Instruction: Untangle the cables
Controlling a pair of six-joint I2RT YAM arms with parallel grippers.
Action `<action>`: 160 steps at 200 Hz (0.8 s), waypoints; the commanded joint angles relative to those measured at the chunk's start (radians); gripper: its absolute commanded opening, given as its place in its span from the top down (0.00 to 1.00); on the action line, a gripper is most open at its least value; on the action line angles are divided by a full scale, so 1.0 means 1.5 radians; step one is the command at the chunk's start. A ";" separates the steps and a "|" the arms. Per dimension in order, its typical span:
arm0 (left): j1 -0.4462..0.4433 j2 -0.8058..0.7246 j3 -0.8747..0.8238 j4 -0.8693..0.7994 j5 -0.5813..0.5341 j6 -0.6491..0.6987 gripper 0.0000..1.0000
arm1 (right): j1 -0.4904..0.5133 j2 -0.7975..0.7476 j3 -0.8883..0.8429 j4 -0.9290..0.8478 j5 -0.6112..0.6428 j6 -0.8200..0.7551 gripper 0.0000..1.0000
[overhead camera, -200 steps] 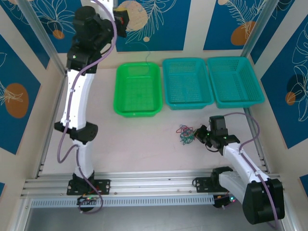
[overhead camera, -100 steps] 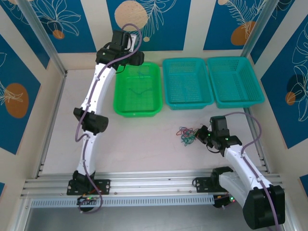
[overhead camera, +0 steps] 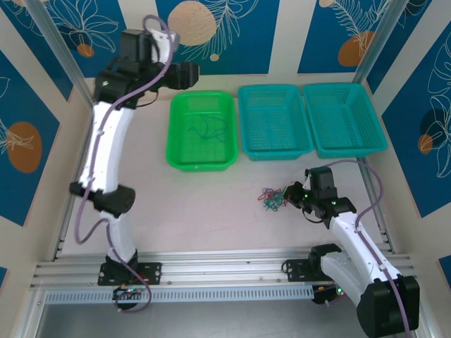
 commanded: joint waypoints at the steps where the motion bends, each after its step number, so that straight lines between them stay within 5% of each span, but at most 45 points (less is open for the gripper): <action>1: -0.015 -0.170 -0.230 0.107 0.067 -0.011 0.24 | 0.019 0.018 0.023 0.031 -0.075 -0.043 1.00; 37: -0.019 -0.422 -0.695 0.365 0.151 -0.115 0.25 | 0.062 0.061 0.042 0.048 -0.086 -0.035 1.00; 74: -0.068 -0.535 -1.050 0.643 0.224 -0.230 0.25 | 0.102 0.075 0.079 0.050 -0.118 -0.017 1.00; 122: -0.222 -0.556 -1.277 0.859 0.146 -0.217 0.26 | 0.150 0.051 0.125 0.060 -0.083 0.077 1.00; 160: -0.270 -0.495 -1.362 0.948 0.107 -0.181 0.26 | 0.164 0.046 0.167 0.050 -0.053 0.135 1.00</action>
